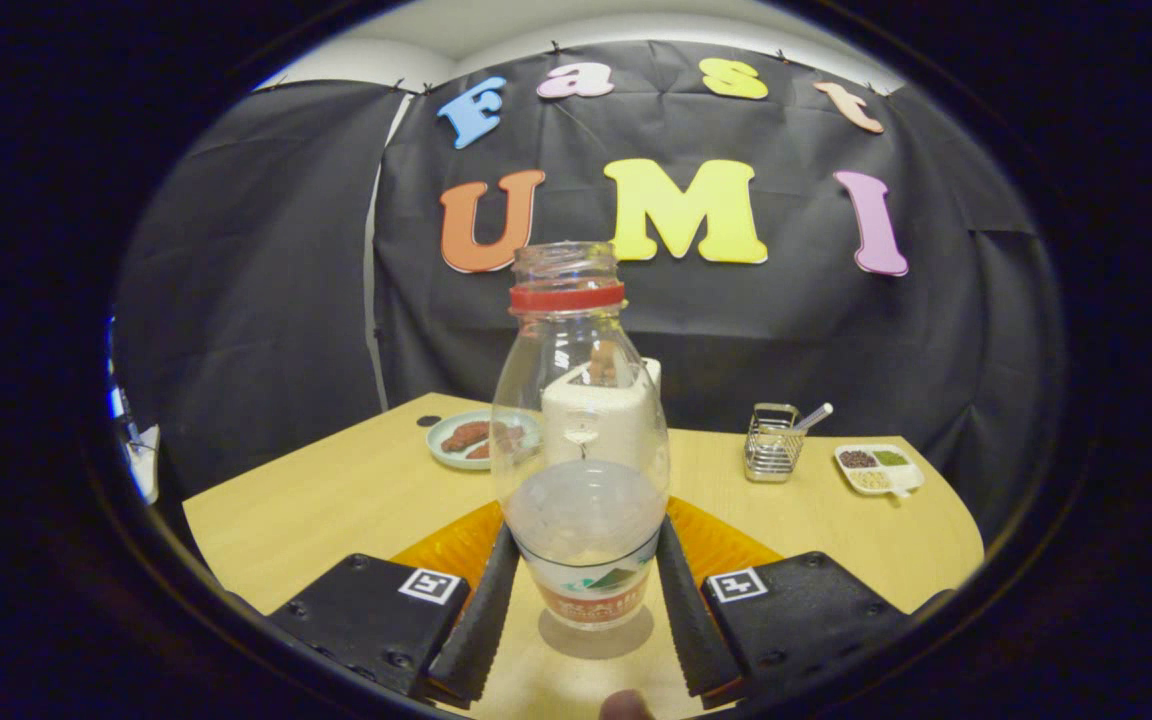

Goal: Take the bottle from table, then pour the juice into the cup, finally place the bottle on the coaster

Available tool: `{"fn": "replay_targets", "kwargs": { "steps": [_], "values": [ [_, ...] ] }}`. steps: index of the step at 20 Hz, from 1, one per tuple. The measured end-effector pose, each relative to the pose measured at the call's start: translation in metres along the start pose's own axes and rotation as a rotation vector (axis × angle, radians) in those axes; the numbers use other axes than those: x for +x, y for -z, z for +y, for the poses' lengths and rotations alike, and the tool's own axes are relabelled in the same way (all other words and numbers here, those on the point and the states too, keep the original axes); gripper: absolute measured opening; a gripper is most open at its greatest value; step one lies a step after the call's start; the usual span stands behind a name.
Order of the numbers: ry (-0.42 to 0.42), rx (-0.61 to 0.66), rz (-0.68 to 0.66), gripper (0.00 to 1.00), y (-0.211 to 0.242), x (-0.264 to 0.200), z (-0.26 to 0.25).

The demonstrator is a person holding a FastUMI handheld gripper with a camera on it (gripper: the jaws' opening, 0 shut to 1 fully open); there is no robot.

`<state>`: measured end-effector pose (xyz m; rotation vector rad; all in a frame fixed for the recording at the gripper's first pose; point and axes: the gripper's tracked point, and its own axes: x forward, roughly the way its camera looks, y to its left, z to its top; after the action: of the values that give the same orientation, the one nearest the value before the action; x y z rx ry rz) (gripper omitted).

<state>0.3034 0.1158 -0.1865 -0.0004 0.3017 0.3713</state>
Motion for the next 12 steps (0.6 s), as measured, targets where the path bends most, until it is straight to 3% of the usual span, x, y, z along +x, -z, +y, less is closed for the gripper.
{"fn": "replay_targets", "kwargs": {
  "steps": [12],
  "values": [
    [0.017,0.032,0.049,0.77,0.049,0.032,-0.006]
  ]
}}
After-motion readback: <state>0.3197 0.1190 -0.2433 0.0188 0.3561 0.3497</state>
